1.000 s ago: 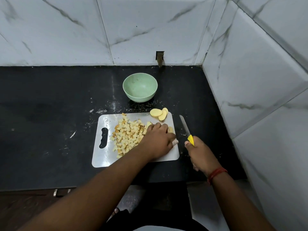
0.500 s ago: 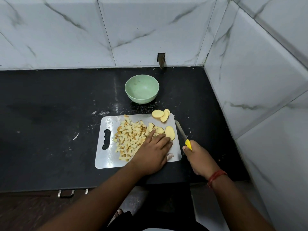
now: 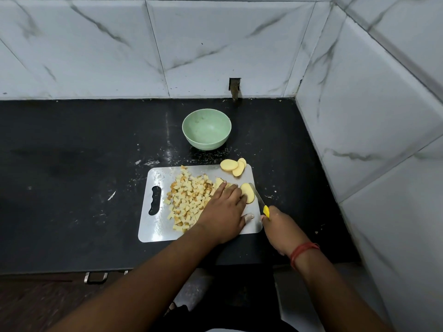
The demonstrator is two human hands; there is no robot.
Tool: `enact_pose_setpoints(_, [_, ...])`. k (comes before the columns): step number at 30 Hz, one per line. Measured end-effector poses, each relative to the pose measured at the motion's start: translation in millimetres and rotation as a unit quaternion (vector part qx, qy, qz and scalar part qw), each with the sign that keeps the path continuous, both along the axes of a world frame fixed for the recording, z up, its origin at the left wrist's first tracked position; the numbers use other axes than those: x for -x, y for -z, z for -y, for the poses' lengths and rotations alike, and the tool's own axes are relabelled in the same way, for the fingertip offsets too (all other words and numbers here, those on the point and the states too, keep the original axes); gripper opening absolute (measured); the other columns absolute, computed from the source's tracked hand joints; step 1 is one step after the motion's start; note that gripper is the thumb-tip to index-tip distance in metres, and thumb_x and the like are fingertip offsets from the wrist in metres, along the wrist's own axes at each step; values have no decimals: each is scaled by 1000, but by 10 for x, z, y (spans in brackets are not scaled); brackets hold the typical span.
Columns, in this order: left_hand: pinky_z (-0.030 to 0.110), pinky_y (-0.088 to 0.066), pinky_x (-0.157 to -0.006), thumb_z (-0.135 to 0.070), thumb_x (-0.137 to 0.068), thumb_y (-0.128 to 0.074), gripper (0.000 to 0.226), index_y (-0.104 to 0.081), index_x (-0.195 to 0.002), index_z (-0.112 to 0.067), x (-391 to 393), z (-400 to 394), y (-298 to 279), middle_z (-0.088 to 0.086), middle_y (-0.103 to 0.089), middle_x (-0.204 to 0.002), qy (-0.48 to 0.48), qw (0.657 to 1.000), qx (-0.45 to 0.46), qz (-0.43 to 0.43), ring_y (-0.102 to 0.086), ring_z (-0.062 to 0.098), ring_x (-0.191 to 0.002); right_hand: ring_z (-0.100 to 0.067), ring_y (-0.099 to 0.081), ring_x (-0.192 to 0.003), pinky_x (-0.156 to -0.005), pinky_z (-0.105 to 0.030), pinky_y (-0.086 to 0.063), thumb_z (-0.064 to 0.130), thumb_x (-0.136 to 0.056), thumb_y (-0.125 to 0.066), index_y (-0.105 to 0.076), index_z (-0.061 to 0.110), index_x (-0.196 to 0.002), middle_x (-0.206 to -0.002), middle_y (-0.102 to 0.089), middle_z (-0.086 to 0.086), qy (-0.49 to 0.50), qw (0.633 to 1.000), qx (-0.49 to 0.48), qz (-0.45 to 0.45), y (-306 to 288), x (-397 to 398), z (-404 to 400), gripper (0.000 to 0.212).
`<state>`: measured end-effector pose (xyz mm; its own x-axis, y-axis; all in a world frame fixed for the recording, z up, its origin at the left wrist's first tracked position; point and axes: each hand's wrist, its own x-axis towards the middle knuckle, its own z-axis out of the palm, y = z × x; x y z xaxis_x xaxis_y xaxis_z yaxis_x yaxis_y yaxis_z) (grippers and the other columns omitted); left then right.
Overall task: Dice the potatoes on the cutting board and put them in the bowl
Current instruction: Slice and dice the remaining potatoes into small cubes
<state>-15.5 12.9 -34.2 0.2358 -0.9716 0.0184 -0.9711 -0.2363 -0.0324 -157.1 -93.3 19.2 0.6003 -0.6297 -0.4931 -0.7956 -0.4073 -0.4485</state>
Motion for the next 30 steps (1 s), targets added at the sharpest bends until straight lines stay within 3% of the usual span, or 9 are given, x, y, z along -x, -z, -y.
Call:
enact_pose_setpoints(4, [54, -16, -126, -54, -102, -27, 65, -55, -144, -13, 5, -24, 38, 11, -56, -140, -3, 1000, 19, 15, -45, 31, -140, -32, -62, -93, -73, -33, -47, 29, -103, -38, -48, 8, -113, -106, -63, -17, -6, 1000, 19, -8, -8, -72, -26, 24])
enact_pose_setpoints(8, [58, -20, -125, -50, -104, -31, 58, -62, -138, -15, 3, -64, 58, 11, -56, -145, 17, 999, 36, 18, -45, 31, -142, -32, -62, -96, -79, -36, -51, 27, -103, -37, -47, 8, -117, -111, -62, -18, -11, 999, 27, -20, -13, -137, -30, 26])
enact_pose_setpoints(12, [49, -18, -126, -48, -105, -30, 59, -61, -139, -13, 3, -79, 104, 11, -57, -146, 55, 997, 50, -1, -45, 28, -143, -30, -62, -96, -71, -32, -45, 20, -102, -40, -44, 7, -123, -114, -61, -17, -31, 997, 39, -63, 10, -215, -44, 25])
enact_pose_setpoints(16, [42, -12, -124, -47, -106, -30, 59, -59, -142, -11, -30, -78, 101, 13, -56, -145, 69, 996, 48, 0, -45, 29, -143, -35, -59, -110, -85, -38, -46, 12, -98, -41, -46, 2, -126, -120, -58, -20, -79, 992, 56, -77, 22, -281, -53, 29])
enact_pose_setpoints(21, [41, -15, -124, -45, -105, -31, 57, -60, -140, -10, -54, -60, 104, 13, -58, -141, 76, 996, 46, 4, -48, 29, -139, -31, -63, -102, -74, -31, -41, 8, -95, -41, -40, 6, -123, -116, -61, -18, -53, 990, 55, -119, 152, -52, -160, 28])
enact_pose_setpoints(25, [42, -17, -125, -45, -106, -32, 57, -58, -143, -10, -53, -77, 139, 14, -56, -145, 71, 996, 56, -1, -46, 30, -142, -29, -64, -95, -62, -27, -36, 15, -99, -41, -39, 10, -113, -95, -61, -12, -47, 991, 45, -115, 217, 243, -216, 14])
enact_pose_setpoints(30, [40, -7, -128, -45, -108, -29, 59, -50, -150, -10, -61, -151, 190, 12, -43, -159, 62, 995, 65, -42, -31, 27, -152, -26, -64, -97, -71, -27, -41, 18, -102, -42, -39, 14, -102, -111, -64, -14, -34, 996, 41, -78, 54, 342, -216, 5])
